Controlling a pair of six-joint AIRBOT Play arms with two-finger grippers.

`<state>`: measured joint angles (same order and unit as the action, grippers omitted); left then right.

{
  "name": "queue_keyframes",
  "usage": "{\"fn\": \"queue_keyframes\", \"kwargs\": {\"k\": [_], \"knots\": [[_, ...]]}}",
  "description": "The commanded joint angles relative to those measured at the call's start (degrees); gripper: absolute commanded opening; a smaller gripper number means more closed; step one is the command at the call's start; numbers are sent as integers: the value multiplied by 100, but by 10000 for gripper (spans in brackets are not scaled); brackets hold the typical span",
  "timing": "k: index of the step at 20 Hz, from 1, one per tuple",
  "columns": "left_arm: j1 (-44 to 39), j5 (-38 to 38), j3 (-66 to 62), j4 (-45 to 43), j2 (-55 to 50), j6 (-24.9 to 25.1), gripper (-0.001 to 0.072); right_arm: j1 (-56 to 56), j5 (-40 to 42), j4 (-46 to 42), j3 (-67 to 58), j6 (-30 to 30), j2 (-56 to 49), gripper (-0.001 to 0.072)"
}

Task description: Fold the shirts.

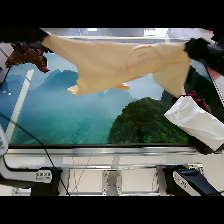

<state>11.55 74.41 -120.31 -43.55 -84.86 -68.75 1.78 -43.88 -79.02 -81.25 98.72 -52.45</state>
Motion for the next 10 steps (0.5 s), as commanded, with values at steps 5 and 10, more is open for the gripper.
{"fn": "queue_keyframes", "kwargs": {"k": [5, 10], "knots": [[52, -1692, -9, -1574, 2844, -267, 7, -72, -651, 466, -1550, -780, 1683, 20], [52, -1862, 153, -1646, 2811, -723, 7, -72, -1021, 1517, -1851, -1294, 1370, 20]]}}
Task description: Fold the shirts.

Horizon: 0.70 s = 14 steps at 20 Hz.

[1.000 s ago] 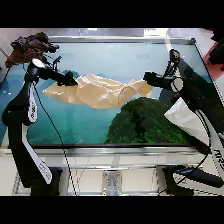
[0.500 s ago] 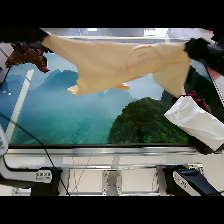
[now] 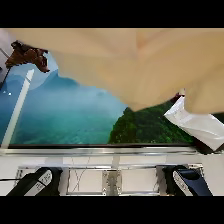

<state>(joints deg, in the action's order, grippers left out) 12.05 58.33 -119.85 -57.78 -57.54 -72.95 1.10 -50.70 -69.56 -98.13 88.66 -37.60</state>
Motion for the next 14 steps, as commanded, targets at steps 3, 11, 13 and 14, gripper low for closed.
{"fn": "queue_keyframes", "kwargs": {"k": [3, 11, 13, 14], "knots": [[-179, -208, 417, -203, -614, -636, 7, 0, -1021, 1486, 411, -413, -981, 20], [-2380, -1226, 426, -960, -4140, -680, 7, 544, 671, 1375, 2516, -669, -3318, 20], [-2767, -1620, 426, -957, -4903, -684, 7, 404, 944, 1241, 2669, -546, -3692, 20], [-2900, -1827, 426, -960, -5226, -721, 6, 323, 981, 1209, 2706, -529, -3845, 20]]}}
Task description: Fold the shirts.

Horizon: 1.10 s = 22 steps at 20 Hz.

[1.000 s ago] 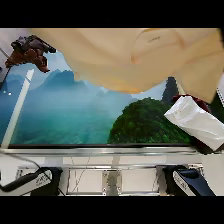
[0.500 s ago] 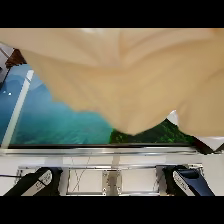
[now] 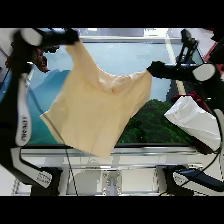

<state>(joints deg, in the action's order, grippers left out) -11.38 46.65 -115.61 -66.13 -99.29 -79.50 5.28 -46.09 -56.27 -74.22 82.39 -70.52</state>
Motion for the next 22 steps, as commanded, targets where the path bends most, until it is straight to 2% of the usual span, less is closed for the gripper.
{"fn": "queue_keyframes", "kwargs": {"k": [1, 4, 8, 9, 10, 11, 12, 15, 17, 19, 21, 22], "knots": [[-623, -887, 2, -125, -1261, -186, 7, -190, 529, -188, 317, 98, -697, 20], [-645, -1567, -2, -120, -1499, -431, 7, -417, 660, -407, 317, 144, -975, 20], [-546, -1700, -332, 7, -1432, -431, 16, -568, 848, -457, 317, 192, -1141, 24], [-538, -1692, -332, 87, -1370, -433, 87, -575, 879, -463, 317, 212, -1161, 45], [-527, -1692, -330, 98, -1285, -431, 392, -577, 920, -505, 317, 210, -1161, 157], [-501, -1683, -332, 116, -1185, -433, 624, -577, 962, -529, 315, 208, -1161, 303], [-468, -1679, -330, 151, -1043, -433, 640, -577, 968, -562, 315, 208, -1158, 340], [-293, -1644, -330, 103, -356, -396, 640, -579, 931, -857, 315, 221, -1123, 340], [-94, -1366, -317, -398, 219, -258, 639, -579, 866, -1062, 315, 326, -1047, 340], [186, -557, -306, -1322, 713, -404, 636, -577, 802, -1233, 315, 332, -975, 340], [516, 673, -251, -2201, 957, -876, 540, -577, 756, -1200, 315, 334, -957, 340], [691, 1178, -98, -2463, 1008, -1040, 531, -575, 662, -1141, 315, 332, -957, 340]]}}
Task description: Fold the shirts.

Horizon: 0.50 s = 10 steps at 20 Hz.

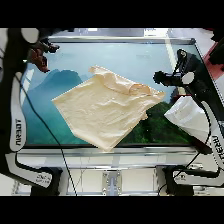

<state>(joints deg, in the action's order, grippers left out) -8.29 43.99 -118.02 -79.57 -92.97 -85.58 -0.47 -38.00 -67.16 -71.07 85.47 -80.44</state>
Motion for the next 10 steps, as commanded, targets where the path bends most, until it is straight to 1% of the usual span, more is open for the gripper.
{"fn": "queue_keyframes", "kwargs": {"k": [1, 2, 4, 5, 6, 7, 8, 9, 10], "knots": [[560, 1923, 343, -1241, 382, -577, 531, 0, -278, -15, 0, 24, 35, 340], [704, 2267, 601, -1198, 380, -614, 531, -7, -437, -85, 0, 22, 35, 340], [811, 2697, 1086, -925, 382, -581, 530, -107, -708, -507, 0, 37, 35, 341], [780, 2951, 1300, -695, 382, -398, 530, -219, -898, -610, 0, 68, 33, 360], [732, 3161, 1506, -391, 389, -251, 530, -350, -1108, -553, 2, 68, 31, 407], [680, 3279, 1746, -66, 422, -157, 529, -468, -1373, -472, 2, 61, 26, 407], [629, 3316, 2072, 275, 520, -133, 488, -579, -1718, -468, 2, 15, 26, 407], [590, 3296, 2433, 546, 684, -70, 468, -673, -2000, -494, 2, -33, 26, 408], [568, 3233, 2870, 695, 946, -52, 468, -765, -2177, -509, 2, -131, 26, 409]]}}
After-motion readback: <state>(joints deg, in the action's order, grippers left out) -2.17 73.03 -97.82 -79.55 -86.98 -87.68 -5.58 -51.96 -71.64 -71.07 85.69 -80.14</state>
